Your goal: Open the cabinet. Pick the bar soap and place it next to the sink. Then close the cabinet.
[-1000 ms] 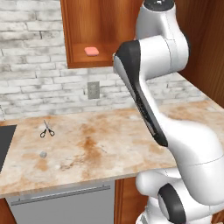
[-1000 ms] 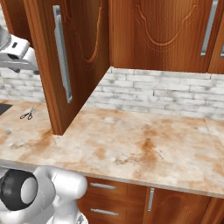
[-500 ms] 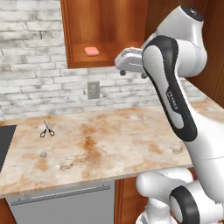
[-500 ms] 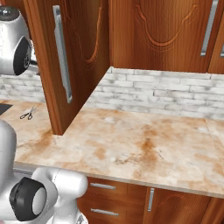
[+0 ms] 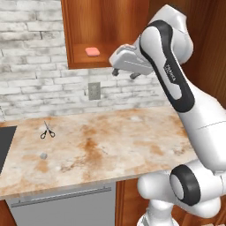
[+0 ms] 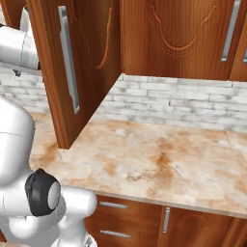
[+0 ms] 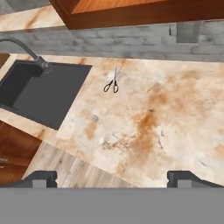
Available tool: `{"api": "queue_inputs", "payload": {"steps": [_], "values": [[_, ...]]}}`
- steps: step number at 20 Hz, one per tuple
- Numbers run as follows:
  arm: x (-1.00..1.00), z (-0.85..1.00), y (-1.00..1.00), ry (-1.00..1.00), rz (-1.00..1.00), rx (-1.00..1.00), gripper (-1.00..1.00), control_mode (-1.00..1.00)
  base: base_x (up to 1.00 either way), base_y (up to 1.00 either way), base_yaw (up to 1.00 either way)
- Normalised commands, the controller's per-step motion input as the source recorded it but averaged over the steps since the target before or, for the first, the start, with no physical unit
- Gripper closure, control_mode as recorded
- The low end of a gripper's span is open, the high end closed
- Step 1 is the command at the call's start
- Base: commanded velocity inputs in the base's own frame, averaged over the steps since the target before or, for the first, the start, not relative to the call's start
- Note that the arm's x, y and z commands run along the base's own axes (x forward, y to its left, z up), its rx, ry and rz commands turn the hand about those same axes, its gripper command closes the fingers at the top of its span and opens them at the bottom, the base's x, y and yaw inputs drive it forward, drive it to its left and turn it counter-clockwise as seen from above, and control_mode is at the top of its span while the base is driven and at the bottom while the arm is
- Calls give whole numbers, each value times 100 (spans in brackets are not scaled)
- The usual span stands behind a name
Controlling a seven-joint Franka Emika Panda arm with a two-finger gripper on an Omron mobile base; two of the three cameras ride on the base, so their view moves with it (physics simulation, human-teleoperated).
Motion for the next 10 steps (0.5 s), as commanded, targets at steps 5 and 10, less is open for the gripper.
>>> {"api": "queue_inputs", "payload": {"steps": [5, 10], "values": [[52, 7, 1, 7, 3, -4, -100, -100, 0, 0, 0], [2, 16, 8, -7, 2, -4, -100, -100, 0, 0, 0]]}}
